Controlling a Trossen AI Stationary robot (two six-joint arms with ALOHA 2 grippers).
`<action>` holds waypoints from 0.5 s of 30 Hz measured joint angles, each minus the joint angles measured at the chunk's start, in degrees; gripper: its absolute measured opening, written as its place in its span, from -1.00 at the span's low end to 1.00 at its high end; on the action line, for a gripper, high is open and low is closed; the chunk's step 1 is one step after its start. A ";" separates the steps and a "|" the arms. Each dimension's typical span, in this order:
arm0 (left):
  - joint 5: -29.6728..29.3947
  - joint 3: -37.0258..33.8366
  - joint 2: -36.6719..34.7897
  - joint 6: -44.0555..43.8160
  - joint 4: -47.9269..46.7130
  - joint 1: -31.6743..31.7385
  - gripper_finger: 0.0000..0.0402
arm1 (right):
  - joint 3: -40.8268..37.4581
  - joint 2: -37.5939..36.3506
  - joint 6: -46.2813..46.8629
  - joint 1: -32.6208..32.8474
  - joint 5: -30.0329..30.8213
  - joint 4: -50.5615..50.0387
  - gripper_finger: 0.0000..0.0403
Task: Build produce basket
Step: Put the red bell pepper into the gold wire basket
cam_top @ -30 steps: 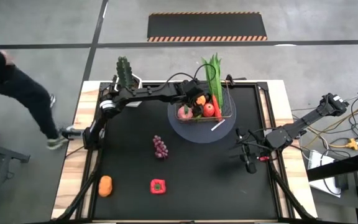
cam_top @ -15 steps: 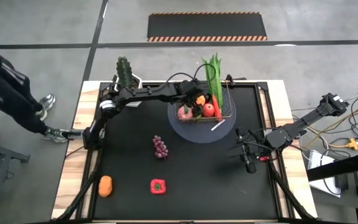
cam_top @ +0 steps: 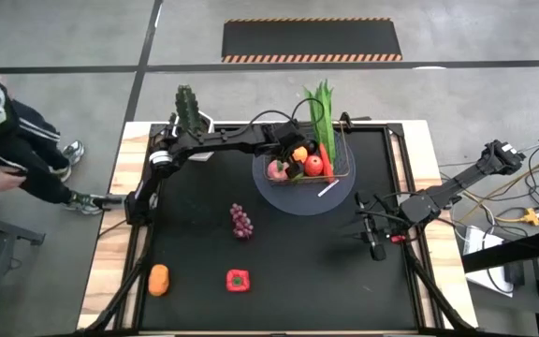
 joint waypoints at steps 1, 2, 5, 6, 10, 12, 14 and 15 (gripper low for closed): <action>0.23 0.26 -0.37 0.13 -0.52 -0.02 0.98 | 0.00 0.00 0.31 0.01 0.00 -0.01 -0.55; 0.93 0.29 -1.07 0.11 -0.75 -0.06 0.98 | 0.00 0.00 0.62 0.00 0.00 -0.01 -0.55; 4.85 -0.12 -4.20 0.03 -1.60 -0.63 0.97 | 0.00 0.37 1.51 -0.01 0.02 0.03 -0.55; 5.97 -0.50 -5.47 -0.01 -1.81 -1.08 0.97 | -0.02 0.65 1.94 -0.01 0.02 0.01 -0.55; 7.33 -2.47 -10.43 0.13 -0.87 -4.77 0.97 | -0.02 2.48 2.92 -0.01 0.30 0.48 -0.55; 7.33 -4.72 -13.04 0.12 2.42 -7.60 0.97 | -0.02 3.73 3.54 -0.01 0.96 0.93 -0.55; 7.42 -8.01 -15.47 -0.30 5.93 -10.60 0.97 | -0.02 5.19 4.14 -0.01 2.45 1.64 -0.55; 7.42 -9.88 -16.81 -0.34 8.11 -12.13 0.97 | -0.02 5.81 4.56 0.01 3.54 1.65 -0.55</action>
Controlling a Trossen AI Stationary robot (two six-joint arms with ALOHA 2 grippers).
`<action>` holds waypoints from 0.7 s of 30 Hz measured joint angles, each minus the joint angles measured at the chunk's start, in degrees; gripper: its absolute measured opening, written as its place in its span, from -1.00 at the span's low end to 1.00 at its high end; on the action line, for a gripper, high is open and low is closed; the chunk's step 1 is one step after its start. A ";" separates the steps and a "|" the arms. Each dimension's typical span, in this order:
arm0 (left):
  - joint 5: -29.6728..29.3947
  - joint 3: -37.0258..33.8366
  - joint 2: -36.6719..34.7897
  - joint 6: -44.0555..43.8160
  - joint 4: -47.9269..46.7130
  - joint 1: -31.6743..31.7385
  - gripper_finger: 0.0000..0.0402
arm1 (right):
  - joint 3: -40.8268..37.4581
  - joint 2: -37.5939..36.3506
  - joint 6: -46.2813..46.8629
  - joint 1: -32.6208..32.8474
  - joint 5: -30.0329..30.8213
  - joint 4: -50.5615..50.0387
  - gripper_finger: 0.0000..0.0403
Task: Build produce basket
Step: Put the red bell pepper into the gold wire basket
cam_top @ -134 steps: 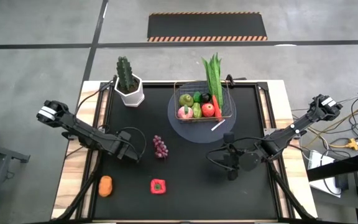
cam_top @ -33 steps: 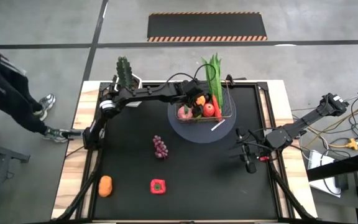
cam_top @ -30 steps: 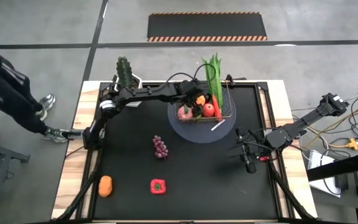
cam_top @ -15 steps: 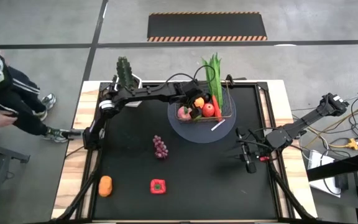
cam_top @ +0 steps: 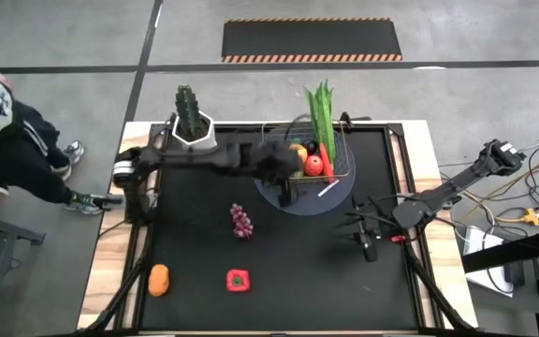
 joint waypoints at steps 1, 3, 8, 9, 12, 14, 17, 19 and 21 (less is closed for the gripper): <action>-0.06 -2.31 -1.42 -0.01 1.77 -1.57 0.97 | -0.02 0.73 0.59 -0.02 1.03 -0.07 -0.55; -1.21 -7.31 -3.48 -0.81 7.67 -4.72 0.97 | -0.02 2.40 1.96 -0.02 3.10 0.17 -0.55; -10.17 -20.44 -8.79 -4.38 22.38 -11.74 0.97 | -0.04 6.65 4.92 -0.11 6.05 1.54 -0.55; -11.88 -23.16 -9.83 -4.78 24.87 -12.87 0.97 | -0.04 7.68 5.49 -0.13 6.34 2.53 -0.55; -14.81 -30.38 -11.63 -5.84 34.30 -15.86 0.97 | -0.02 10.34 5.90 -0.15 7.05 4.83 -0.55; -15.30 -34.74 -12.33 -5.64 39.56 -17.44 0.97 | 0.00 12.34 5.11 -0.41 7.08 7.64 -0.55; -15.29 -40.17 -13.28 -5.51 47.50 -19.27 0.97 | 0.00 15.15 1.61 -0.65 7.05 12.12 -0.55; -15.33 -42.78 -13.72 -5.63 51.28 -19.98 0.97 | -0.02 16.77 -1.46 -1.02 7.04 15.37 -0.56; -15.40 -45.21 -14.37 -5.93 52.70 -20.34 0.97 | -0.02 18.58 -5.19 -1.91 6.96 20.90 -0.59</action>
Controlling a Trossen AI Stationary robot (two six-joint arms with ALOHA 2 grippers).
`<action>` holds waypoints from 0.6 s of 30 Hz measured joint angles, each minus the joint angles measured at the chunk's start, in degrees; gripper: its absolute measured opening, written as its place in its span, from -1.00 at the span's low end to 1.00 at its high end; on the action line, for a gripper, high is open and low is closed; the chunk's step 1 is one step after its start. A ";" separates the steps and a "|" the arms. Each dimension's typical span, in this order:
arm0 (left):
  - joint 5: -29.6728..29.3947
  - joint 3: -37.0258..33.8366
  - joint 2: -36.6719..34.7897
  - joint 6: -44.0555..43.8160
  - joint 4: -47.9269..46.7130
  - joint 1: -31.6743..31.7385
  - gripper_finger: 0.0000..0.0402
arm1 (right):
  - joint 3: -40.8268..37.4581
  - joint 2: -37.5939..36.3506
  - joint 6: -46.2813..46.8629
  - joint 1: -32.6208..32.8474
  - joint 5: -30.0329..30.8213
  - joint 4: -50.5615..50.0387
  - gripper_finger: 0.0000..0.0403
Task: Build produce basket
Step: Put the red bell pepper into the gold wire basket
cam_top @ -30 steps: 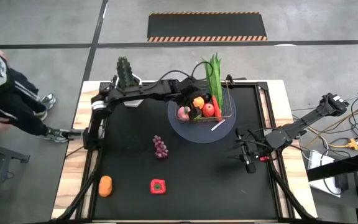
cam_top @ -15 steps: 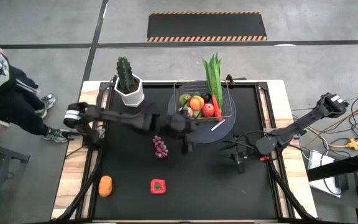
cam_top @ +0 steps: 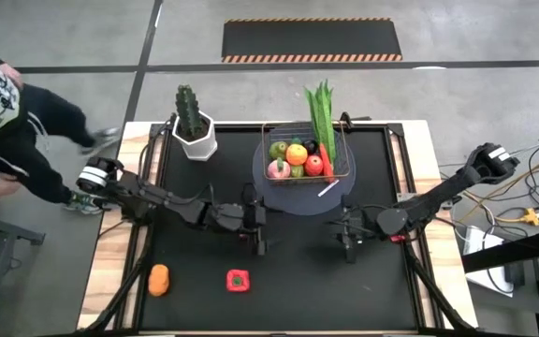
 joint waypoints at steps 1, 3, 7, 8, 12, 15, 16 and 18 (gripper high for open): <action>0.03 -0.69 -0.03 0.00 1.39 -0.04 0.97 | 0.02 0.70 -2.35 -0.69 0.01 3.12 -0.62; 0.03 -1.87 -0.58 0.00 2.49 0.01 0.97 | 0.47 1.92 -8.05 -2.68 0.05 9.55 -0.68; -0.41 -2.23 -0.84 0.04 2.81 0.44 0.97 | 3.43 2.27 -20.25 -8.22 0.10 14.78 -0.84; -0.44 -2.24 -0.84 -0.04 3.02 0.55 0.97 | 4.17 2.26 -21.51 -9.49 0.06 14.87 -0.87; -0.63 -1.95 -0.84 -0.14 4.24 0.58 0.97 | 4.52 1.23 -18.50 -10.73 -3.72 9.36 -0.95; -0.63 -1.97 -0.84 -0.81 4.60 0.53 0.97 | 4.39 0.32 -12.16 -9.17 -11.67 0.74 -0.96; -0.61 -1.98 -0.84 -1.40 4.73 0.53 0.97 | 4.38 0.23 -10.22 -8.48 -13.30 -1.77 -0.96; -0.63 -2.00 -0.84 -1.57 4.69 0.53 0.97 | 4.35 0.46 -6.48 -6.72 -13.94 -5.45 -0.96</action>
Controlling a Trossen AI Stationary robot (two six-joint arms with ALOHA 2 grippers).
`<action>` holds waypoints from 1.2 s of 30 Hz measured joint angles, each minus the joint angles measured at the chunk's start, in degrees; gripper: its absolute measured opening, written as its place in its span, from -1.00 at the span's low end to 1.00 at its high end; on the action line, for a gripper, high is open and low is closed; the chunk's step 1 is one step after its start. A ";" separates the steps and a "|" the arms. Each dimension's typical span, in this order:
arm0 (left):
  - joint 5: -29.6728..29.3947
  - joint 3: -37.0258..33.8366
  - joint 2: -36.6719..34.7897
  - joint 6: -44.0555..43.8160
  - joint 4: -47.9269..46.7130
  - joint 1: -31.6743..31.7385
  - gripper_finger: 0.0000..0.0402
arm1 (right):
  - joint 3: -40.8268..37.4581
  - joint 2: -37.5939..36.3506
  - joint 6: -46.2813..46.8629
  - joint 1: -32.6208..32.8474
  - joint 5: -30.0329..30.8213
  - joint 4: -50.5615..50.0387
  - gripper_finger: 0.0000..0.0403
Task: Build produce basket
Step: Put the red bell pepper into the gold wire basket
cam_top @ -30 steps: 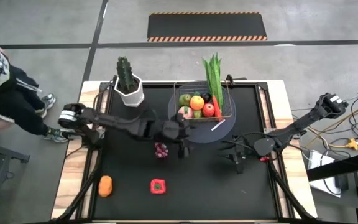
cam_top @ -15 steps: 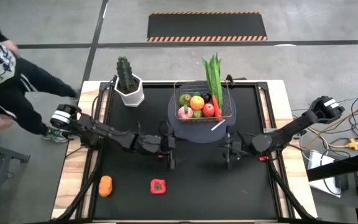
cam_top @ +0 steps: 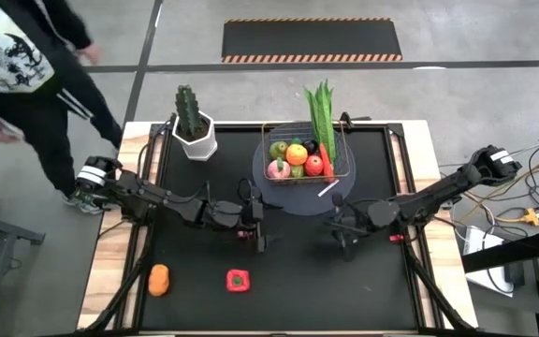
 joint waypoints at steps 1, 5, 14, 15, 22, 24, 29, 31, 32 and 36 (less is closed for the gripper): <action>0.00 -0.09 0.01 0.00 -0.05 0.00 0.97 | 0.00 0.32 1.21 0.90 0.21 -1.13 -0.96; 0.00 -0.13 0.11 0.02 0.11 0.00 0.97 | 0.00 2.88 2.79 3.43 0.37 -2.86 -0.96; 0.00 -0.13 0.20 0.02 0.10 0.04 0.97 | -0.02 10.04 2.72 3.78 0.43 1.13 -0.96; 0.00 -0.13 0.20 0.02 0.11 0.04 0.97 | -0.02 10.86 2.60 3.78 0.43 2.36 -0.96; 0.00 -0.13 0.20 0.02 0.09 0.04 0.97 | -0.02 14.55 2.38 3.78 0.44 7.34 -0.96; 0.00 -0.13 0.20 0.02 0.09 0.04 0.97 | -0.02 15.13 2.38 3.78 0.43 7.87 -0.96; 0.00 -0.15 0.20 0.02 0.05 0.04 0.97 | 0.56 15.68 3.06 3.78 0.45 7.77 -0.96; 0.00 -0.17 0.20 0.02 0.06 0.04 0.97 | 1.03 15.65 3.15 3.78 0.45 7.85 -0.95; 0.00 -0.18 0.20 0.00 -0.02 0.04 0.97 | 1.17 15.54 3.38 3.78 0.45 7.83 -0.94; 0.00 -0.18 0.20 -0.04 -2.24 0.00 0.97 | 2.23 15.59 3.49 3.78 0.47 7.90 -0.82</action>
